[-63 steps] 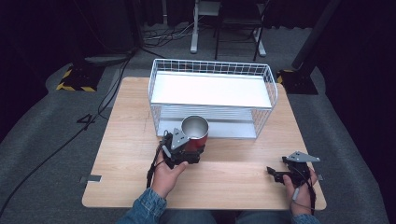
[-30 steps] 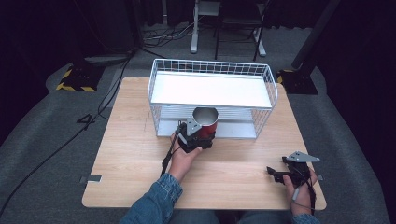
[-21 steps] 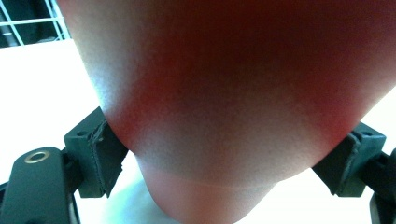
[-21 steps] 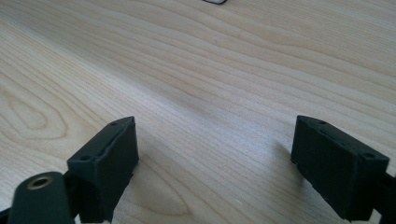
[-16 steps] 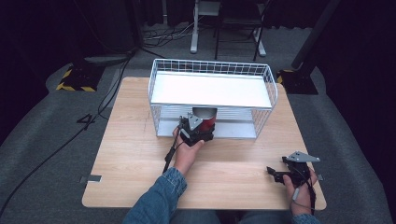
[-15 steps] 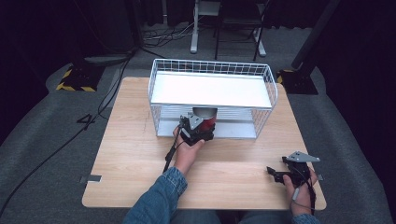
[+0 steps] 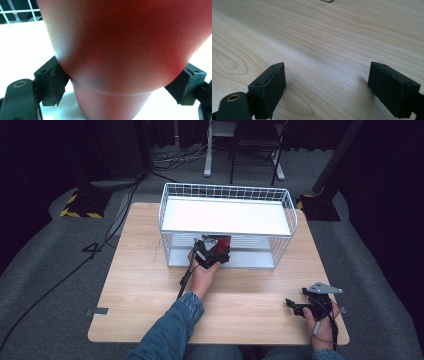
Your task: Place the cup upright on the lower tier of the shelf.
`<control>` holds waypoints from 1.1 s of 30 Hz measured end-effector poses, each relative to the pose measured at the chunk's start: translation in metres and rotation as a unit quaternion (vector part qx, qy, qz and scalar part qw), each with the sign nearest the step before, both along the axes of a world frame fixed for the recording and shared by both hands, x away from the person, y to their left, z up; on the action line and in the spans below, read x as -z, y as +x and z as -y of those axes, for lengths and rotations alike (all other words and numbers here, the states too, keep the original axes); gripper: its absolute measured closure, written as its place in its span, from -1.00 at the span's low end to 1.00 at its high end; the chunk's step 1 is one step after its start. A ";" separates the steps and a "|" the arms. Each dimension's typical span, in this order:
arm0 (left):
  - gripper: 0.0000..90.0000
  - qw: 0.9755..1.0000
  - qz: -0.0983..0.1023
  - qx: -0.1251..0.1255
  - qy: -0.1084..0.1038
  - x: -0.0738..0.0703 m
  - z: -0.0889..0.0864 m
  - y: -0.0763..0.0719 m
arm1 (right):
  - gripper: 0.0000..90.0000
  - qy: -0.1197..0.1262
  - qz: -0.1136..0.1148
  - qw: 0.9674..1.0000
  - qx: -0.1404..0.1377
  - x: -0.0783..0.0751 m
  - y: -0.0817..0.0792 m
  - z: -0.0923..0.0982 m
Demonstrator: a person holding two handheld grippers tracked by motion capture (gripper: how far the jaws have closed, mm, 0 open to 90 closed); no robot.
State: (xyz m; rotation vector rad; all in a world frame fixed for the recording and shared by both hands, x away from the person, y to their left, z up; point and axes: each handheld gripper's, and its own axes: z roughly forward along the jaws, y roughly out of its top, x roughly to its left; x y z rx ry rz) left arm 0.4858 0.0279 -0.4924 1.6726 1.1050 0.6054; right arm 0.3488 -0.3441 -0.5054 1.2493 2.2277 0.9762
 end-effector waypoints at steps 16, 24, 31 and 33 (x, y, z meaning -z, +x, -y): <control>-0.69 1.000 -0.018 0.005 0.015 -0.002 0.000 0.003 | -0.66 -0.001 0.000 1.000 0.002 0.000 -0.001 0.000; -0.69 1.000 -0.019 0.004 0.015 -0.002 -0.001 0.000 | -0.66 -0.001 0.000 1.000 0.002 0.000 -0.001 0.000; -0.67 0.999 -0.036 0.014 0.007 -0.002 -0.007 -0.008 | -0.66 -0.001 0.000 1.000 0.002 0.000 -0.001 0.000; -0.67 0.999 -0.038 0.016 0.002 -0.003 -0.008 -0.009 | -0.66 -0.001 0.000 1.000 0.002 0.000 -0.001 0.000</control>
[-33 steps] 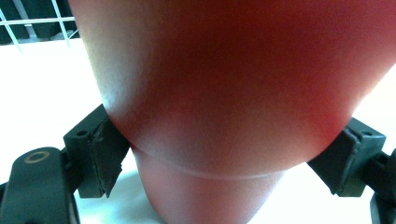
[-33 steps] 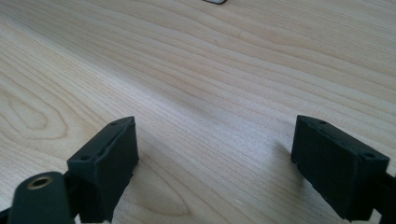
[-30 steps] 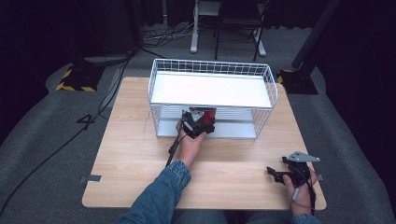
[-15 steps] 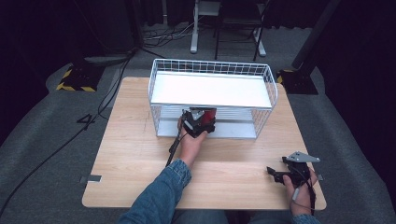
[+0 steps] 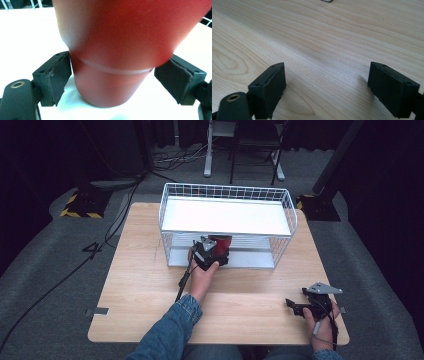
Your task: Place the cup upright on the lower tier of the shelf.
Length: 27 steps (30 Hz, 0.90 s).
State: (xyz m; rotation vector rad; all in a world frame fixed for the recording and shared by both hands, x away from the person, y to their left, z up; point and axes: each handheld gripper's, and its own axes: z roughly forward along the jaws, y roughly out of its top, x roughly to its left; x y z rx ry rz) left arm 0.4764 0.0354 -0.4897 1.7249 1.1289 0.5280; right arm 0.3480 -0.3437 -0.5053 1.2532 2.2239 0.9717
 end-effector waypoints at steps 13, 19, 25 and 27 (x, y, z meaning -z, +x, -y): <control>-0.67 1.000 0.021 0.017 0.000 -0.019 -0.014 -0.038 | -0.68 0.003 -0.002 1.000 -0.008 0.000 0.002 -0.001; -0.67 0.999 0.027 0.025 0.006 -0.027 -0.022 -0.053 | -0.68 0.002 -0.002 1.000 -0.012 0.000 0.003 -0.002; -0.67 0.999 0.021 0.046 0.005 -0.037 -0.035 -0.073 | -0.66 0.000 0.001 1.000 -0.012 0.000 0.002 -0.002; -0.67 0.999 0.026 0.046 0.003 -0.038 -0.038 -0.077 | -0.66 0.000 0.000 1.000 -0.012 0.000 0.002 -0.002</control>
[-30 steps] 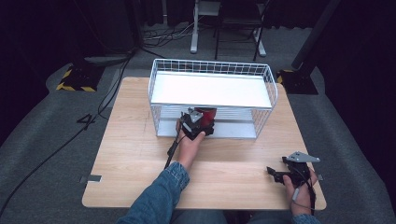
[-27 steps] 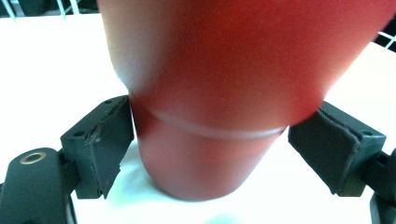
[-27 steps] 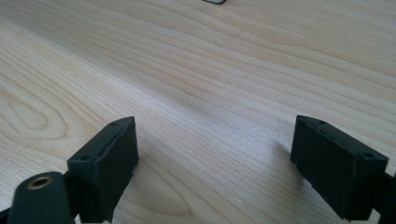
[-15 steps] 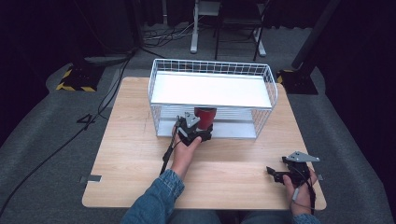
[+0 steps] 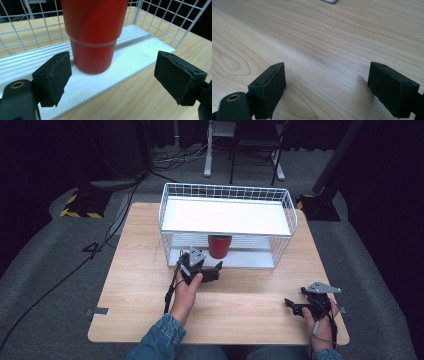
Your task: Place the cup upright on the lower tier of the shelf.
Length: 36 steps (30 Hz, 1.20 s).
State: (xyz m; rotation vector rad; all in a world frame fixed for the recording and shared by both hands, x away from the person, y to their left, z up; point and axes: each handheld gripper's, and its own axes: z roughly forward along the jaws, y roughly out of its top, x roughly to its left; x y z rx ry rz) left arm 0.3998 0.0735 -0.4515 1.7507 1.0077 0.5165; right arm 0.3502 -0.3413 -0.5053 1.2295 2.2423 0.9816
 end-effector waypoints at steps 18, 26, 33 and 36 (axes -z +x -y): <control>-0.67 1.000 0.008 0.021 0.007 -0.015 -0.050 -0.056 | -0.66 0.001 -0.001 1.000 -0.002 0.000 0.000 0.000; -0.67 0.999 0.015 0.020 0.021 -0.021 -0.067 -0.076 | -0.66 -0.001 0.001 1.000 -0.011 0.000 0.000 -0.002; -0.66 0.999 0.013 0.031 0.034 -0.024 -0.090 -0.095 | -0.67 0.001 -0.002 1.000 -0.012 0.000 0.001 -0.002; -0.66 0.999 0.009 0.030 0.031 -0.022 -0.103 -0.103 | -0.67 0.001 -0.002 1.000 -0.012 0.000 0.001 -0.002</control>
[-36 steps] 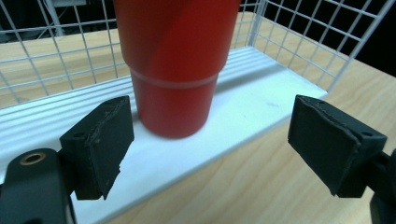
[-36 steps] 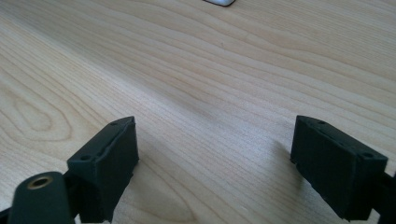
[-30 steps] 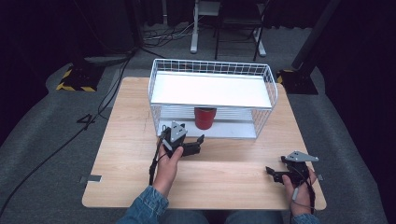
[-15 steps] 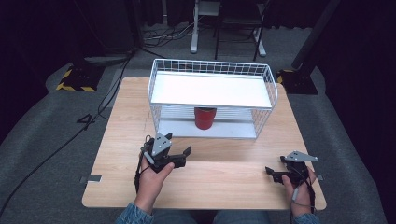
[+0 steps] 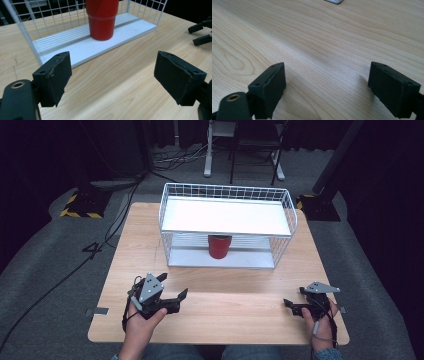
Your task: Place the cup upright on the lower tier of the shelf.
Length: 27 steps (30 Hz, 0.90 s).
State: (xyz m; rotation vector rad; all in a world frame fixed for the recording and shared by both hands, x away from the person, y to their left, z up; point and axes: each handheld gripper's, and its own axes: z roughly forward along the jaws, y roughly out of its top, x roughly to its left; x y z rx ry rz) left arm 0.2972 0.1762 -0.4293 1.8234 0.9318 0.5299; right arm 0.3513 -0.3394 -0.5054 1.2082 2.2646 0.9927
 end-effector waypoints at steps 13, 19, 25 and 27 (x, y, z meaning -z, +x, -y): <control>-0.66 0.998 -0.052 0.019 0.021 0.025 -0.042 -0.011 | -0.67 0.000 0.001 1.000 0.000 0.000 0.000 0.000; -0.66 0.996 -0.079 0.019 0.043 0.043 -0.050 -0.010 | -0.67 -0.001 0.001 1.000 0.000 0.000 0.000 0.000; -0.66 0.989 -0.125 0.011 0.079 0.064 -0.058 -0.004 | -0.67 -0.001 0.001 1.000 0.000 0.000 0.000 0.000; -0.66 0.987 -0.134 0.009 0.083 0.068 -0.058 -0.003 | -0.67 -0.002 0.001 1.000 0.000 0.000 0.000 0.000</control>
